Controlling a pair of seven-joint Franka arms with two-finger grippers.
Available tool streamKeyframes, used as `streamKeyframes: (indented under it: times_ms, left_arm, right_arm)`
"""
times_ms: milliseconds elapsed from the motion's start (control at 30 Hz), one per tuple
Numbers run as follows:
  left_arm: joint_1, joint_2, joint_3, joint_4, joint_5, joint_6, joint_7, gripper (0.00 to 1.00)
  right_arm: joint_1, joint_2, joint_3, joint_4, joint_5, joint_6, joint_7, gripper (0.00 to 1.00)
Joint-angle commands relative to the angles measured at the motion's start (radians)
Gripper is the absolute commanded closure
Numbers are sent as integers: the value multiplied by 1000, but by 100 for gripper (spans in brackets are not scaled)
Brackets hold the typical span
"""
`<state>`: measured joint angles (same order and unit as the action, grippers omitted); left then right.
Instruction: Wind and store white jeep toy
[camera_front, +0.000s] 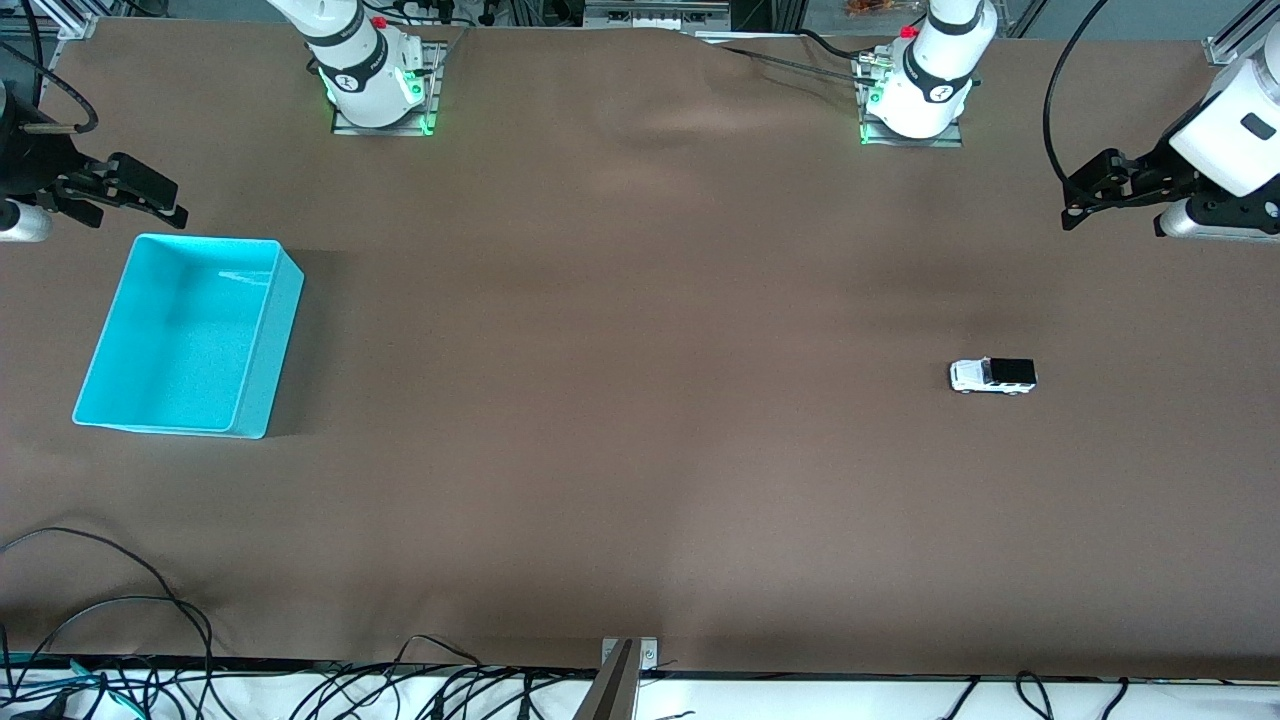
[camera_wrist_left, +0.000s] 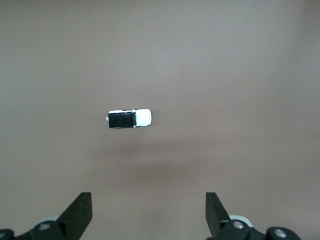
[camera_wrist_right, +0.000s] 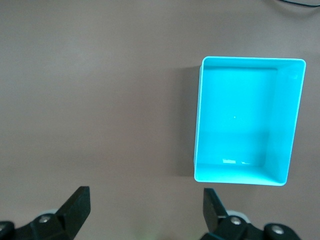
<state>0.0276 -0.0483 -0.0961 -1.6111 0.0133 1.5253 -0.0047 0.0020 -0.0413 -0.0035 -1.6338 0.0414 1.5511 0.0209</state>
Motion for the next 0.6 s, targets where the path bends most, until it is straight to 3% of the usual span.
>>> streamKeyframes:
  times_ms: [0, 567]
  left_arm:
    - [15, -2, -7, 7, -12, -14, 17, 0]
    - [18, -1, -8, -1, -18, -7, 18, 0]
  right_arm:
    - [-4, 9, -3, 23, 18, -9, -19, 0]
    - [-1, 9, -1, 25, 18, -6, -19, 0]
